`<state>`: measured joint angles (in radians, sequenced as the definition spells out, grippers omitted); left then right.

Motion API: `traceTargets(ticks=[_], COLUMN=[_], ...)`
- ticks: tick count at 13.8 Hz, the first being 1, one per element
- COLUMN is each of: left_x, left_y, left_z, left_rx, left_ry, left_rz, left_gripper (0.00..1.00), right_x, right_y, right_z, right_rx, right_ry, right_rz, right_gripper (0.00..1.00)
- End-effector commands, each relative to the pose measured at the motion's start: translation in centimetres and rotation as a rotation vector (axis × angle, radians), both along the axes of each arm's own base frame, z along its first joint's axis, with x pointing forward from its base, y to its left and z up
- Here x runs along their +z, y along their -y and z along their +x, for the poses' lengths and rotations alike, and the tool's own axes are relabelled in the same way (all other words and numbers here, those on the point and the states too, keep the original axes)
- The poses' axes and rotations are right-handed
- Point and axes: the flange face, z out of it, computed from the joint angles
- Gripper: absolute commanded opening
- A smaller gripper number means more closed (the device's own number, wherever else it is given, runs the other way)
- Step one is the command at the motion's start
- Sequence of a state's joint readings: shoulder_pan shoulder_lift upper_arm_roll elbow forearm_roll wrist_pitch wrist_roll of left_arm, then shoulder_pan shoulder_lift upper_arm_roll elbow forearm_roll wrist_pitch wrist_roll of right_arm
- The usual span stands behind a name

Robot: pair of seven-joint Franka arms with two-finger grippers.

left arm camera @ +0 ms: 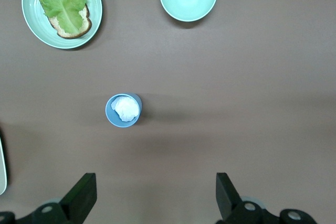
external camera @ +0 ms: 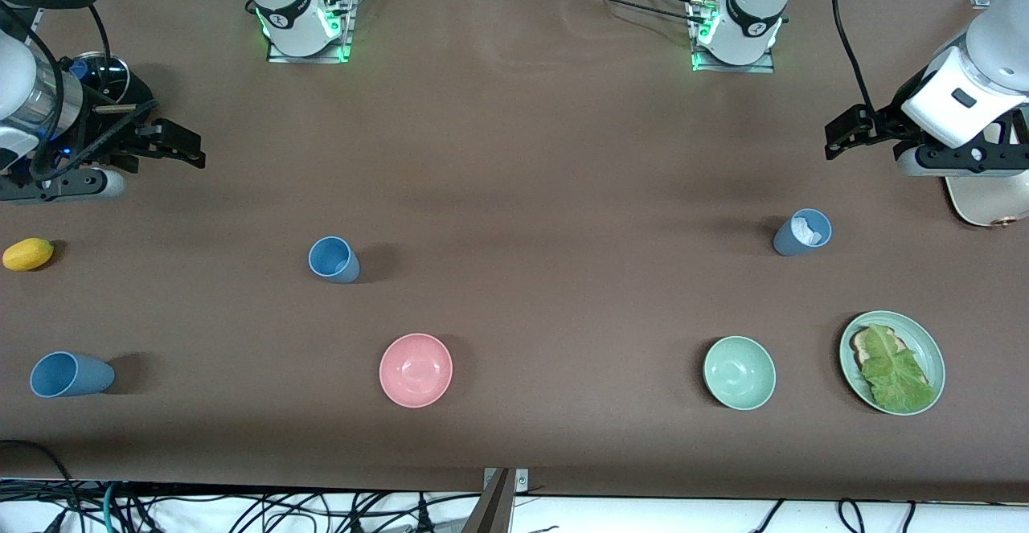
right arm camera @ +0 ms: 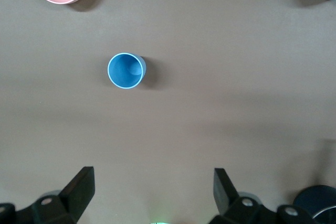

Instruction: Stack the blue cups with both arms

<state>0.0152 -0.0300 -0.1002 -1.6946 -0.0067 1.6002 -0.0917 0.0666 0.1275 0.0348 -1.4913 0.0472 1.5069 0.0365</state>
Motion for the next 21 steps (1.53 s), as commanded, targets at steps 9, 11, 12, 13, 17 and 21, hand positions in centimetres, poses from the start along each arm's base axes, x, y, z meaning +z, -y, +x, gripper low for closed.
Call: traceTargets(ticks=[9,11,12,13,17,21], left_x=[-2.6,-5.6,-7.4,-9.9,-18.8,-27.9], left_y=[-6.3,-9.5,-11.0,-12.2,-14.2,-13.8], left_z=[1.3,2.2,2.4,2.4,1.8,0.1], left_rx=[0.062,0.016,-0.006,-0.025,-0.02,-0.101], left_ry=[-0.076,-0.09,-0.067,-0.055,-0.075,-0.013], left_rz=[0.039,0.037,0.032,0.028,0.014,0.033], left_gripper=[1.0,1.0,1.0,1.0,1.0,1.0], right_x=[0.0,0.0,0.0,0.0,-1.0,-3.1], right_y=[-0.1,-0.1,-0.2,-0.2,-0.5,-0.9], right_z=[-0.2,-0.2,-0.2,-0.2,-0.1,0.0], right_rx=[0.011,0.012,0.014,0.011,0.015,0.021], right_ry=[0.001,0.0,0.0,0.0,-0.006,-0.006], right_rz=[-0.012,-0.012,-0.013,-0.014,-0.014,-0.014], right_gripper=[1.0,1.0,1.0,1.0,1.0,1.0])
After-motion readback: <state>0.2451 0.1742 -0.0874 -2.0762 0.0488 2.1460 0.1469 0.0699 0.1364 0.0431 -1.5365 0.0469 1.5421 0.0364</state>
